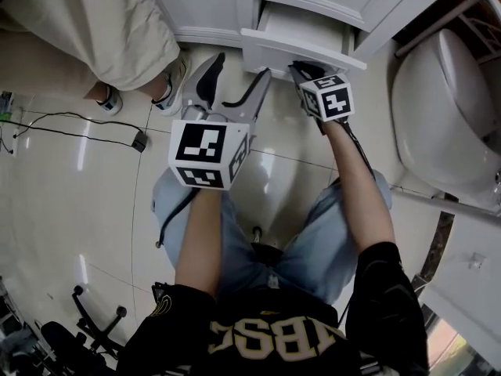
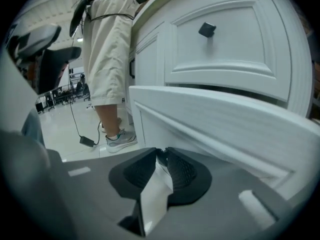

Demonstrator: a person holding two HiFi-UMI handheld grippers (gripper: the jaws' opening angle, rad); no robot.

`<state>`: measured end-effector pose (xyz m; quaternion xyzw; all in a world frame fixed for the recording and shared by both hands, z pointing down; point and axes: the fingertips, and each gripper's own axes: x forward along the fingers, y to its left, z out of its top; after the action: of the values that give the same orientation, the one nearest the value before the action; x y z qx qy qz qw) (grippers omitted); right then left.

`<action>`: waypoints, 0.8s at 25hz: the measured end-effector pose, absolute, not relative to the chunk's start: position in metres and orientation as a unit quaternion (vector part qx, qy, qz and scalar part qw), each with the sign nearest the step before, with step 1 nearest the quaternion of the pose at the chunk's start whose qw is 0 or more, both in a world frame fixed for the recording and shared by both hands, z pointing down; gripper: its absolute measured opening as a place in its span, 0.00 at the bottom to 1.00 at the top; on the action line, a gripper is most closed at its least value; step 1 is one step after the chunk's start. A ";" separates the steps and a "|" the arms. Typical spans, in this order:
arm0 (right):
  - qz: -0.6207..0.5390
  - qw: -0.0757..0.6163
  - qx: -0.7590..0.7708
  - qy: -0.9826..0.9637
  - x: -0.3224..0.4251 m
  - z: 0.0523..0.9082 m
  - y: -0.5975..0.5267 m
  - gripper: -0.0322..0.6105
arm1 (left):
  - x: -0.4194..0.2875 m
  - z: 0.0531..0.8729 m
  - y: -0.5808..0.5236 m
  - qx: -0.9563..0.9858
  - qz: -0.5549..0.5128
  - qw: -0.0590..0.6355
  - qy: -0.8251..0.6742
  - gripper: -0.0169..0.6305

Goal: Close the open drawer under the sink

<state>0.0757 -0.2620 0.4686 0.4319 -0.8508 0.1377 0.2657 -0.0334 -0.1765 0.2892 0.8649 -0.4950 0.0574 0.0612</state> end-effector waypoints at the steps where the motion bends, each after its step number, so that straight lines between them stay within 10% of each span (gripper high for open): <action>1: 0.144 0.256 0.435 -0.852 0.077 0.469 -0.267 0.15 | -0.034 0.290 -0.177 0.865 0.058 0.062 -0.494 0.51; 13: 0.246 0.097 0.513 -0.817 0.100 0.466 -0.327 0.20 | -0.030 0.300 -0.183 0.863 0.061 0.085 -0.494 0.51; 20: 0.486 -0.227 0.466 -0.704 0.110 0.480 -0.359 0.25 | -0.043 0.307 -0.187 0.857 0.073 0.087 -0.503 0.51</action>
<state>0.1103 -0.3595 0.4802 0.4660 -0.7036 0.4860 -0.2270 -0.0433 -0.1874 0.3067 0.8571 -0.5025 0.0725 0.0870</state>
